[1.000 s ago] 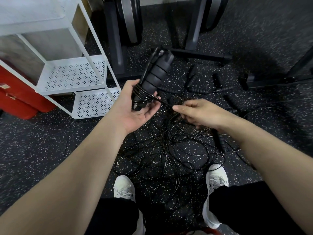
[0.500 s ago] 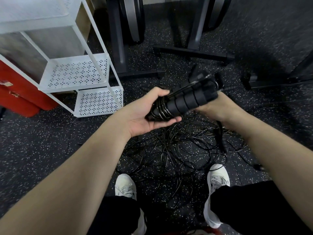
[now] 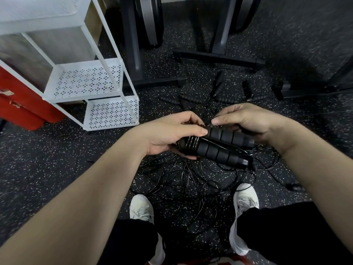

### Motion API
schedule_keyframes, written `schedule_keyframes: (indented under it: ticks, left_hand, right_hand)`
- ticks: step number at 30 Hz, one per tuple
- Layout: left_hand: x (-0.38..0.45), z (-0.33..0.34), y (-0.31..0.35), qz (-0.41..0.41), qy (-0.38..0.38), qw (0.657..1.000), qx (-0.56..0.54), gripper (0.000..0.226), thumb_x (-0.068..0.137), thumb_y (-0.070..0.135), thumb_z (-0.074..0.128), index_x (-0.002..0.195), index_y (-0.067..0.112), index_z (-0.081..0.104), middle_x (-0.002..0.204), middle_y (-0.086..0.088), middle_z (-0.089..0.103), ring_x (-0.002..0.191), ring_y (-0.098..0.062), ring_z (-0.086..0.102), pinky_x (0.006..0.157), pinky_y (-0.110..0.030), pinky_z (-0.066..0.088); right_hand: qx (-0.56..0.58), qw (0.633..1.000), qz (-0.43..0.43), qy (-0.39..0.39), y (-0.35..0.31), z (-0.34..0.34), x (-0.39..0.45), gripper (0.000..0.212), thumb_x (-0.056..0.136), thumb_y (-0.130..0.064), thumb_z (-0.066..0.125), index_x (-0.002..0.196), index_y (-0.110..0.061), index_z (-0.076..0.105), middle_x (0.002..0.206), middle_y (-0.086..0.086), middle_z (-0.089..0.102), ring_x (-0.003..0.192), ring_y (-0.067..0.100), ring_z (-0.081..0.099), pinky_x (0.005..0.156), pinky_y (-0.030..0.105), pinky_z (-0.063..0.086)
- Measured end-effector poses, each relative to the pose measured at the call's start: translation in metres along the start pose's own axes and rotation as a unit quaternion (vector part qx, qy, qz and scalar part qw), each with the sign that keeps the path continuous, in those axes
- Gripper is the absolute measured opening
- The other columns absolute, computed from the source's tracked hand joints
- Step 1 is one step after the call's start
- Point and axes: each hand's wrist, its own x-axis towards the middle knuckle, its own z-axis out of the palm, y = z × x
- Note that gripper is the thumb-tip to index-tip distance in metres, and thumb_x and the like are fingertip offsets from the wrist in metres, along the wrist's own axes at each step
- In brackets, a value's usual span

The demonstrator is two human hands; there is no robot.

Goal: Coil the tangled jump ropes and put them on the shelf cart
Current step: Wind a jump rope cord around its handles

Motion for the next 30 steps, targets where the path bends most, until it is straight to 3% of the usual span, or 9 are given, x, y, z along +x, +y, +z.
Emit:
schedule_keyframes:
  ticks: [4,8,11,13,15,18,22,27,30]
  left_hand:
    - [0.001,0.003,0.0,-0.003,0.02,0.999,0.043,0.027,0.094,0.012,0.072,0.119,0.014,0.064,0.117,-0.015,0.067,0.087,-0.026,0.076,0.071,-0.041,0.065]
    - [0.006,0.0,-0.003,0.018,0.07,0.995,0.067,0.031,0.09,0.014,0.077,0.118,0.023,0.064,0.103,-0.004,0.069,0.077,-0.013,0.073,0.066,-0.031,0.061]
    - [0.011,-0.002,-0.006,0.054,0.156,0.974,0.154,0.035,0.083,0.024,0.084,0.112,0.03,0.065,0.107,0.005,0.066,0.093,-0.013,0.068,0.085,-0.03,0.057]
    - [0.015,-0.003,-0.009,0.073,0.212,0.954,0.197,0.037,0.082,0.025,0.084,0.112,0.031,0.064,0.111,0.012,0.064,0.095,-0.003,0.062,0.077,-0.018,0.047]
    - [0.018,-0.004,-0.013,0.086,0.254,0.937,0.225,0.038,0.081,0.024,0.083,0.112,0.033,0.061,0.117,0.013,0.063,0.096,0.0,0.059,0.073,-0.014,0.041]
    - [0.023,-0.006,-0.016,0.097,0.297,0.917,0.247,0.041,0.081,0.027,0.082,0.111,0.036,0.056,0.121,0.014,0.059,0.097,-0.002,0.058,0.072,-0.015,0.041]
    - [0.026,-0.008,-0.018,0.108,0.326,0.909,0.238,0.039,0.081,0.03,0.082,0.11,0.036,0.057,0.122,0.01,0.059,0.102,-0.01,0.06,0.088,-0.034,0.053]
    - [0.03,-0.009,-0.018,0.133,0.354,0.908,0.179,0.035,0.08,0.027,0.082,0.108,0.033,0.061,0.114,0.012,0.06,0.105,-0.007,0.059,0.088,-0.029,0.047]
    - [0.031,-0.008,-0.016,0.138,0.35,0.925,0.045,0.031,0.081,0.024,0.082,0.104,0.034,0.063,0.116,0.011,0.065,0.107,-0.011,0.064,0.085,-0.032,0.053]
  right_hand:
    - [-0.055,0.998,-0.029,0.026,0.0,0.005,0.001,0.022,0.057,-0.028,0.084,0.073,-0.017,0.073,0.049,-0.006,0.044,0.045,0.006,0.036,0.044,0.018,0.031]
    - [-0.07,0.993,-0.067,0.062,0.001,0.009,0.004,0.031,0.049,-0.038,0.087,0.071,-0.019,0.076,0.062,0.0,0.051,0.05,0.006,0.038,0.048,0.02,0.032]
    - [-0.077,0.991,-0.088,0.065,-0.001,0.011,0.002,0.025,0.061,-0.039,0.086,0.08,-0.022,0.08,0.066,0.005,0.05,0.054,0.008,0.038,0.053,0.023,0.033]
    - [-0.085,0.992,-0.078,0.057,-0.001,0.013,0.001,0.026,0.076,-0.04,0.082,0.094,-0.022,0.079,0.063,-0.003,0.05,0.053,0.007,0.038,0.051,0.022,0.034]
    - [-0.116,0.99,-0.054,0.052,0.003,0.017,0.001,0.022,0.09,-0.04,0.073,0.106,-0.024,0.073,0.063,-0.009,0.051,0.051,0.007,0.039,0.049,0.023,0.034]
    - [-0.202,0.978,-0.018,0.045,0.005,0.023,0.001,0.023,0.099,-0.043,0.062,0.101,-0.021,0.066,0.058,-0.009,0.048,0.049,0.009,0.039,0.049,0.025,0.034]
    - [-0.197,0.979,-0.036,0.047,-0.002,0.03,-0.004,0.035,0.104,-0.047,0.049,0.095,-0.018,0.067,0.052,-0.011,0.042,0.047,0.009,0.034,0.047,0.024,0.029]
    - [-0.182,0.978,-0.094,0.048,-0.002,0.042,-0.007,0.038,0.109,-0.043,0.036,0.095,-0.019,0.063,0.053,-0.011,0.043,0.052,0.012,0.035,0.051,0.027,0.031]
    - [-0.079,0.993,-0.086,0.016,0.001,0.048,-0.006,0.032,0.111,-0.033,0.034,0.1,-0.016,0.059,0.055,-0.006,0.043,0.049,0.012,0.034,0.048,0.026,0.029]
